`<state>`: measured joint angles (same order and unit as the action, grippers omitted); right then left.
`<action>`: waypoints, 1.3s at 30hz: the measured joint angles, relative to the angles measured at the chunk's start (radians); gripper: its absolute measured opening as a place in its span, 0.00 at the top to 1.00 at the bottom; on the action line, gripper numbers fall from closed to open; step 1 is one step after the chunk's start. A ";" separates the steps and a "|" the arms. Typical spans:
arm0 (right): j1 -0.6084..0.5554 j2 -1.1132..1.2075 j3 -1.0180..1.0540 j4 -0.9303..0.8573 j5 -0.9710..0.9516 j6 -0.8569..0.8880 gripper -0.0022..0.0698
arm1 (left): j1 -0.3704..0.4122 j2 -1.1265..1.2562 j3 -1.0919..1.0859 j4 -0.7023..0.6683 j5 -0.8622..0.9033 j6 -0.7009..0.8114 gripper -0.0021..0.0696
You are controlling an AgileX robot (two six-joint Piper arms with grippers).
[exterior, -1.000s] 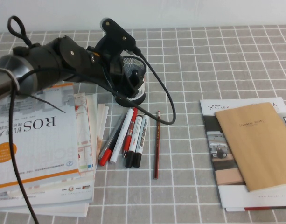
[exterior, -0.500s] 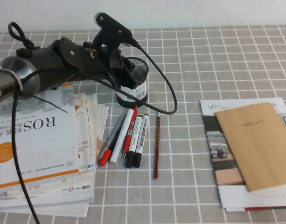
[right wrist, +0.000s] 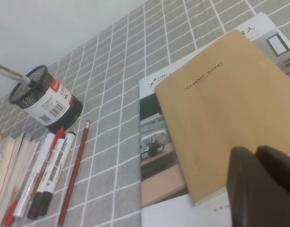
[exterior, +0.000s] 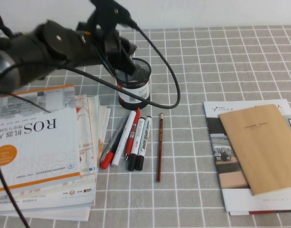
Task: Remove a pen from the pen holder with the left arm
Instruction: Pick up the pen from the pen holder, then place the pen on the table
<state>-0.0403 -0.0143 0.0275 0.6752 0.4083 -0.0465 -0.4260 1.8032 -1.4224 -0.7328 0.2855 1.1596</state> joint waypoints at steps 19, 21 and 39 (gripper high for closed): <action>0.000 0.000 0.000 0.000 0.000 0.000 0.99 | 0.000 -0.283 -0.266 0.501 0.846 -0.711 0.81; 0.000 0.000 0.000 0.000 0.000 0.000 0.99 | 0.000 -0.269 -0.290 0.515 0.917 -0.755 0.81; 0.000 0.000 0.000 0.000 0.000 0.000 0.99 | 0.000 0.071 -0.251 0.445 0.952 -0.852 0.81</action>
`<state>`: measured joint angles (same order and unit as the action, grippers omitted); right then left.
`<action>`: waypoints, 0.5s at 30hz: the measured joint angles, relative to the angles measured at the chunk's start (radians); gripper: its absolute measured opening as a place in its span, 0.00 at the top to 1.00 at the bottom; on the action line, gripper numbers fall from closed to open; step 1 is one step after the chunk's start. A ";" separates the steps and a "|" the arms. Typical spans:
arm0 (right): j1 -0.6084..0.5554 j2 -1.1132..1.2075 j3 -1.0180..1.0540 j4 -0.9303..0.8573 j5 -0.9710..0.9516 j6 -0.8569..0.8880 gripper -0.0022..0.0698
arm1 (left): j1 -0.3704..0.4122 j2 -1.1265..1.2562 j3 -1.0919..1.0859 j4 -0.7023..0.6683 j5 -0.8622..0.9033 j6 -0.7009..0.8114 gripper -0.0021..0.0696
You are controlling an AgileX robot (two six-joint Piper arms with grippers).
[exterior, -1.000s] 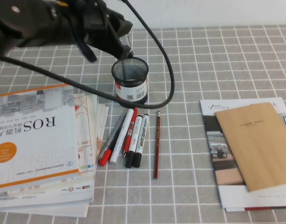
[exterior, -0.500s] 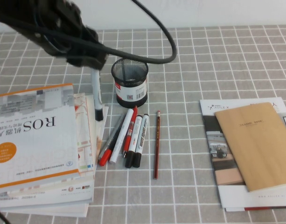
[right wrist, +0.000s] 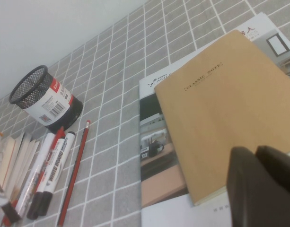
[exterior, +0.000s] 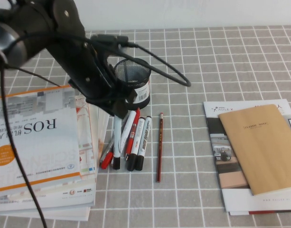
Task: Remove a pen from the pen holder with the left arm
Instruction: Place the pen on the table
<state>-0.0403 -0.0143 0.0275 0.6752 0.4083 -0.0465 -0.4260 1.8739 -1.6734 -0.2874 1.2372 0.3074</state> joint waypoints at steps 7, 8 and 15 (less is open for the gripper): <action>0.000 0.000 0.000 0.000 0.000 0.000 0.99 | 0.000 0.084 -0.002 -0.019 -0.034 -0.004 0.81; 0.000 0.000 0.000 0.000 0.000 0.000 0.99 | 0.000 0.092 -0.002 -0.019 -0.036 -0.004 0.81; 0.000 0.000 0.000 0.000 0.000 0.000 0.99 | 0.000 0.114 0.000 -0.019 -0.100 -0.005 0.81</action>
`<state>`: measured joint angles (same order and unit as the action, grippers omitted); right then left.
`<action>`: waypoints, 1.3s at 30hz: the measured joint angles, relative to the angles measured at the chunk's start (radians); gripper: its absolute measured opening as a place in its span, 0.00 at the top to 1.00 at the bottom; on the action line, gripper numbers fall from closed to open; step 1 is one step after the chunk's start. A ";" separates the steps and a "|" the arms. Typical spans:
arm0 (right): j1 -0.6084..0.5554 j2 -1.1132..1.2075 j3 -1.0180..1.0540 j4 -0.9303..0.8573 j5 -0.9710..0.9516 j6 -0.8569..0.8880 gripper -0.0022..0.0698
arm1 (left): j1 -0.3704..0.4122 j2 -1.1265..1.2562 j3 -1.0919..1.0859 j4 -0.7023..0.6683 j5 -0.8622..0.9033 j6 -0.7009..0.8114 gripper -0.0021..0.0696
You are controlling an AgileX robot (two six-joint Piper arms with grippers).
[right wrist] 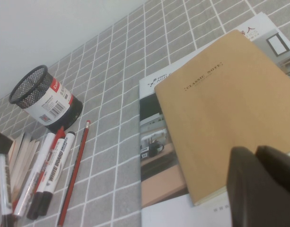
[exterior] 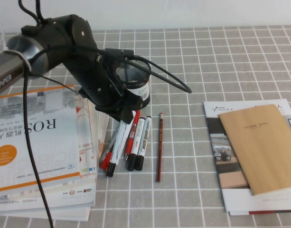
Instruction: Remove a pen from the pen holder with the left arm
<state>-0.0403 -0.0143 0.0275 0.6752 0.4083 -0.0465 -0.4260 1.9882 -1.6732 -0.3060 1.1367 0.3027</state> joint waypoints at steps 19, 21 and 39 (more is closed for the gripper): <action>0.000 0.000 0.000 0.000 0.000 0.000 0.99 | 0.000 0.000 -0.004 0.026 -0.102 -0.004 0.54; 0.000 0.000 0.000 0.000 0.000 0.000 0.99 | 0.000 0.000 -0.026 0.031 -0.072 -0.006 0.54; 0.000 0.000 0.000 0.000 0.000 0.000 0.99 | 0.000 -0.287 -0.135 0.452 0.092 -0.107 0.97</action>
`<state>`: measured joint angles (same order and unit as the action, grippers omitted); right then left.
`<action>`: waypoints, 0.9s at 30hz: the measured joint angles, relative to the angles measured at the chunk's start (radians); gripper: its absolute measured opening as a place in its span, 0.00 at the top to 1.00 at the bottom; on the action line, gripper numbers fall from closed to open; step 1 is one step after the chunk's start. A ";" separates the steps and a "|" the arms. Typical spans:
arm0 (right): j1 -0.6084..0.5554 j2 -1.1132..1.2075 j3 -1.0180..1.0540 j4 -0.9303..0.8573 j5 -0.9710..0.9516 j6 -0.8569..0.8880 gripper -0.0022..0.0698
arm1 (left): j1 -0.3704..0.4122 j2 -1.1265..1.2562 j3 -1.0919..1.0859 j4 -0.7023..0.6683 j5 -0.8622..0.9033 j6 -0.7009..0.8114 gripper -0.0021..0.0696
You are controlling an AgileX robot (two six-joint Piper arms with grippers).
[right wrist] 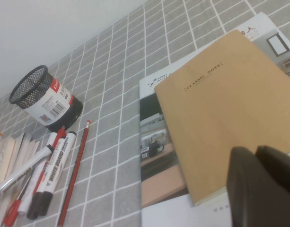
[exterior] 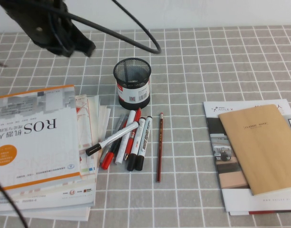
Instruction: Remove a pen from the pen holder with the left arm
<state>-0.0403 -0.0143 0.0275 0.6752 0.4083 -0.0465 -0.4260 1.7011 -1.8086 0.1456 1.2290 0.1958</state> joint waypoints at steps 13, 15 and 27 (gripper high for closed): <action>0.000 0.000 0.000 0.000 0.000 0.000 0.99 | 0.000 -0.560 0.582 -0.155 -0.343 -0.028 0.97; 0.000 0.000 0.000 0.000 0.000 0.000 0.99 | 0.000 -0.644 0.700 -0.170 -0.360 -0.028 0.97; 0.000 0.000 0.000 0.000 0.000 0.000 0.99 | 0.000 -1.053 1.118 -0.286 -0.384 -0.028 0.97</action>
<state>-0.0403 -0.0143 0.0275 0.6752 0.4083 -0.0465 -0.4260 0.6484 -0.6909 -0.1401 0.8451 0.1678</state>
